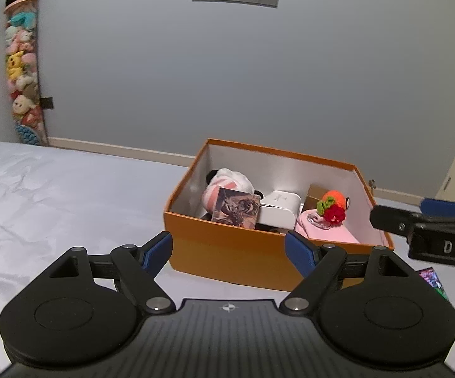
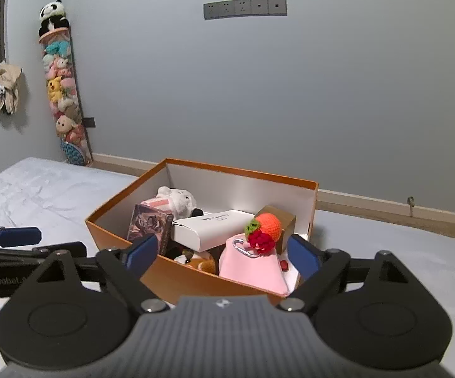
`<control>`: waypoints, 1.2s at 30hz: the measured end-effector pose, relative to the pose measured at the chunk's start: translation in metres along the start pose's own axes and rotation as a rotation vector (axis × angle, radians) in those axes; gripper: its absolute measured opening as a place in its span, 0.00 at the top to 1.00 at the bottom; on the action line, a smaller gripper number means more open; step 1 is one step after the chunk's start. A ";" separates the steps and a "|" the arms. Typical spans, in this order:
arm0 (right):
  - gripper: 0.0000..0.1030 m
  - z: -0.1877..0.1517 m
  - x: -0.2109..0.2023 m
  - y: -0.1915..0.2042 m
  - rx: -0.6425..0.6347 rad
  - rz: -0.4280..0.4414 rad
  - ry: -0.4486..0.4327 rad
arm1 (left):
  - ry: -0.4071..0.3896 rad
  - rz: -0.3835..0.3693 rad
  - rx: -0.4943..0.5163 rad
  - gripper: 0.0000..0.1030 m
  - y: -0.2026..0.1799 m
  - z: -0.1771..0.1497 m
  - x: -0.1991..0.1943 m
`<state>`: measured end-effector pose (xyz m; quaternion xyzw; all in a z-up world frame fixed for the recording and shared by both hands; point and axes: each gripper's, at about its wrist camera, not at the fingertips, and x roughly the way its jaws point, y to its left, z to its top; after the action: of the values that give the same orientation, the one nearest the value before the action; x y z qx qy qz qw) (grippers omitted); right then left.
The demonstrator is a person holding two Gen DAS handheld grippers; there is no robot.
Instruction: Organize objects
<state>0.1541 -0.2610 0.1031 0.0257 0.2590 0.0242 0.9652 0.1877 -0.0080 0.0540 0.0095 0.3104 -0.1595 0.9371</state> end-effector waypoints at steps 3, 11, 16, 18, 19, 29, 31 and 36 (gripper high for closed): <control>0.04 0.001 -0.009 0.001 0.001 -0.012 -0.004 | -0.001 0.032 0.001 0.08 -0.003 0.003 -0.008; 0.01 0.003 -0.030 0.000 0.013 -0.038 0.003 | 0.029 0.055 0.020 0.08 -0.016 0.004 -0.019; 0.01 -0.003 -0.038 -0.004 0.056 -0.051 0.012 | 0.025 0.054 0.028 0.08 -0.027 0.000 -0.028; 0.01 -0.006 -0.041 -0.005 0.057 -0.056 0.009 | 0.028 0.046 0.030 0.08 -0.031 -0.001 -0.029; 0.01 -0.007 -0.043 -0.005 0.059 -0.057 0.007 | 0.033 0.040 0.030 0.08 -0.032 -0.001 -0.030; 0.01 -0.012 -0.048 -0.002 0.083 -0.023 0.013 | 0.061 0.063 0.019 0.13 -0.038 -0.003 -0.032; 0.01 -0.013 -0.048 -0.001 0.084 -0.023 0.016 | 0.060 0.069 0.018 0.13 -0.038 -0.004 -0.031; 0.01 -0.014 -0.043 0.001 0.083 -0.025 0.024 | 0.066 0.092 0.020 0.13 -0.039 -0.006 -0.026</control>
<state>0.1100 -0.2623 0.1119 0.0620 0.2717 0.0015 0.9604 0.1523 -0.0362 0.0674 0.0386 0.3385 -0.1190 0.9326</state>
